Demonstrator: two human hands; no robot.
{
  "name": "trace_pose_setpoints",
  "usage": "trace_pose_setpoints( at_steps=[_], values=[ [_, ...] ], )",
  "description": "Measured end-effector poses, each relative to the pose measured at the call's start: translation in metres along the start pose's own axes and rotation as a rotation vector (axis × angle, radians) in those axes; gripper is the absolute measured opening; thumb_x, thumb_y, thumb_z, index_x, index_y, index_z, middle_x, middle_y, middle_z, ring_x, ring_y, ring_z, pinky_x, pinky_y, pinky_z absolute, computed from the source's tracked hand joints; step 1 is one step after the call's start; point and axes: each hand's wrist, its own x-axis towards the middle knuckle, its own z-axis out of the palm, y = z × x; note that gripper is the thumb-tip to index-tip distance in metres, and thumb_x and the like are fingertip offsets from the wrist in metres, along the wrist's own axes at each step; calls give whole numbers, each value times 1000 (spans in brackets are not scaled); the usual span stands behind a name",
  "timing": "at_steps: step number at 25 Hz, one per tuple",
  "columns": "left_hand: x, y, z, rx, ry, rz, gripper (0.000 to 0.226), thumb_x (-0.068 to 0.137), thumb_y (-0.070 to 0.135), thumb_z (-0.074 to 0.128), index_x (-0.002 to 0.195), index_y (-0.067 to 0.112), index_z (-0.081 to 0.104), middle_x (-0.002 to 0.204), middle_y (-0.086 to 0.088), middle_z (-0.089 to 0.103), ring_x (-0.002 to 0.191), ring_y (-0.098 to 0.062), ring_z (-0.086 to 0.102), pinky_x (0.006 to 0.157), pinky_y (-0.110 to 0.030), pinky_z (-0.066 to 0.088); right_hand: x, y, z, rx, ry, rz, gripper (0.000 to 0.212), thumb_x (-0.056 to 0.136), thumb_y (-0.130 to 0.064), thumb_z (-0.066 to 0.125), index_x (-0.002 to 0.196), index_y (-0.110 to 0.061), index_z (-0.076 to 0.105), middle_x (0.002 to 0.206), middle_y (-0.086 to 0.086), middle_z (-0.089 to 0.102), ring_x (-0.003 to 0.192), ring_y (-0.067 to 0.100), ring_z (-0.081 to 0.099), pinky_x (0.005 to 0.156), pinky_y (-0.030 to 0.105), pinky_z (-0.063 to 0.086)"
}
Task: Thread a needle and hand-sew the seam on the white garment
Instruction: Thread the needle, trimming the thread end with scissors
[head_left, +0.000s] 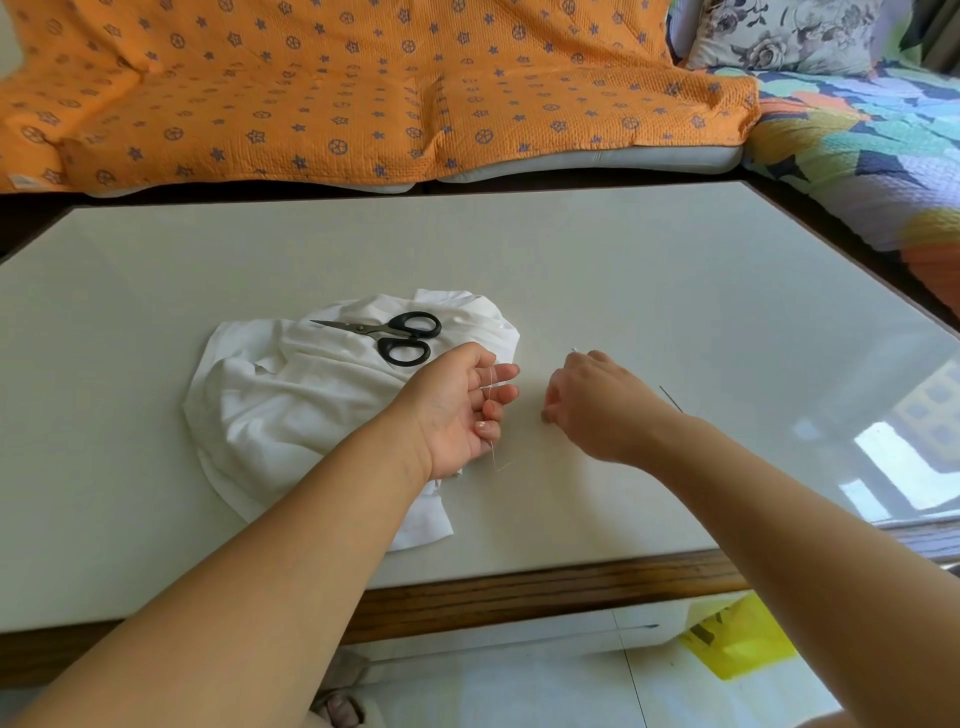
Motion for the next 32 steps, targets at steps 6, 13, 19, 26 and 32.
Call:
trace_pose_setpoints(
  at_steps=[6,13,19,26,32],
  values=[
    [1,-4,2,-1,-8,-21,21,90,20,44,99,9,60,75,-5,64,47,-8,38,40,-17,27,-17,-4,-11,657,35,203,25,100,-23,45,82,-8,55,77,0,54,69,19,49,57,26,36],
    [-2,-6,11,-35,-34,0,27,88,14,41,109,10,58,78,-8,73,53,-9,39,42,-18,28,-27,-8,-10,1055,65,267,19,100,-24,48,90,-15,61,90,-1,65,77,11,58,70,27,43],
    [-4,-3,9,-57,-2,57,29,92,21,41,113,9,56,92,-11,74,53,-10,39,46,-20,27,-29,-13,-12,1081,90,290,20,100,-26,49,87,-18,62,87,-2,63,75,10,57,71,27,42],
    [-9,-10,22,-222,-74,205,44,87,5,31,128,5,49,114,-17,71,60,-12,43,52,-21,32,-39,-45,-4,1215,239,357,26,102,-28,45,88,-15,62,76,-9,59,67,0,54,60,19,39],
    [-8,-15,23,-156,-102,295,40,94,-6,42,131,7,48,110,-7,74,59,-5,46,50,-15,37,-38,-49,-1,1313,265,355,27,101,-25,48,81,-16,64,71,-9,62,55,-9,54,61,17,38]
  ],
)
